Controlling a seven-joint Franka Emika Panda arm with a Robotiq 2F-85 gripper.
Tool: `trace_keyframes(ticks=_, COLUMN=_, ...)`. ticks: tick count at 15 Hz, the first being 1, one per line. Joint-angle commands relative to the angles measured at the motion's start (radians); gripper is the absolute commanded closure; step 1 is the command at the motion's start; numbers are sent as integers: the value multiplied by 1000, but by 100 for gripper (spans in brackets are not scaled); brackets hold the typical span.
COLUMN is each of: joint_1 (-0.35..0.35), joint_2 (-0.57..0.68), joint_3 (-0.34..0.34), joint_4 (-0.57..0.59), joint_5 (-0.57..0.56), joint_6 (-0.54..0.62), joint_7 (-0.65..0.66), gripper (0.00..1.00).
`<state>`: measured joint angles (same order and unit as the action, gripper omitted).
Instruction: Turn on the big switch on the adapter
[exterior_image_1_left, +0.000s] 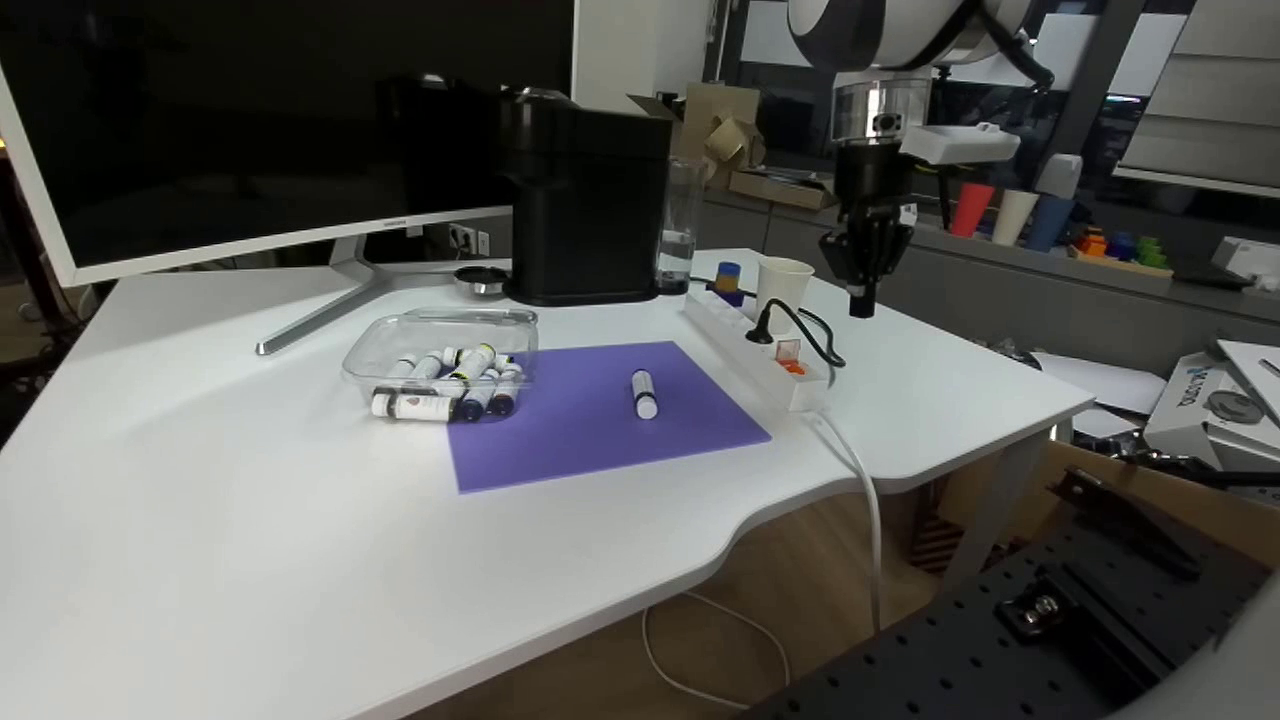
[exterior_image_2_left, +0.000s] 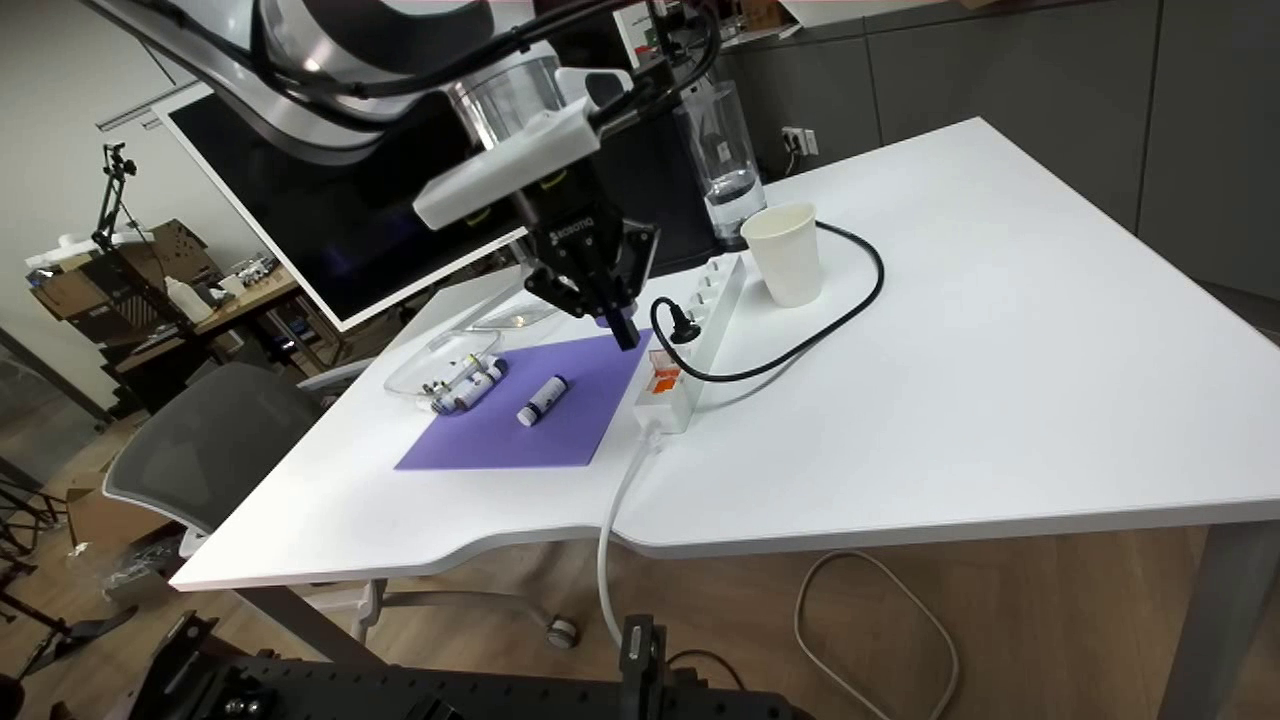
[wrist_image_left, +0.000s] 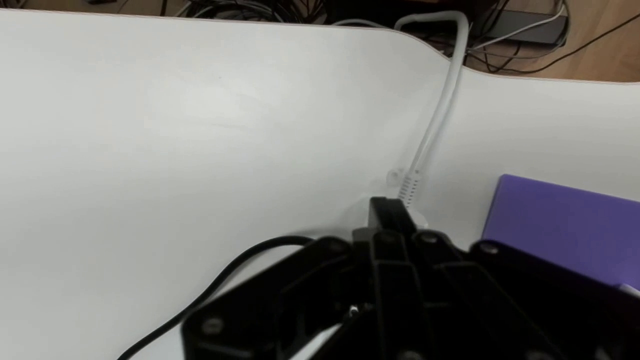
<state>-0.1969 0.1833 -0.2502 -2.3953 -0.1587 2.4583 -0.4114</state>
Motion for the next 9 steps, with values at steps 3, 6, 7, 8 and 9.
trace_keyframes(ticks=3, joint_1=-25, joint_2=64, joint_3=40, joint_4=24, joint_5=48, joint_6=35, joint_7=33, gripper=100)
trace_keyframes(ticks=6, joint_1=-27, joint_2=116, joint_3=54, joint_4=47, joint_5=68, joint_6=55, joint_7=43, gripper=100)
trace_keyframes(ticks=7, joint_1=-28, joint_2=133, joint_3=57, joint_4=57, joint_5=72, joint_6=59, joint_7=47, gripper=100)
trace_keyframes(ticks=8, joint_1=-29, joint_2=152, joint_3=60, joint_4=68, joint_5=71, joint_6=71, joint_7=52, gripper=100)
trace_keyframes(ticks=9, joint_1=-31, joint_2=167, joint_3=64, joint_4=78, joint_5=69, joint_6=80, joint_7=54, gripper=100)
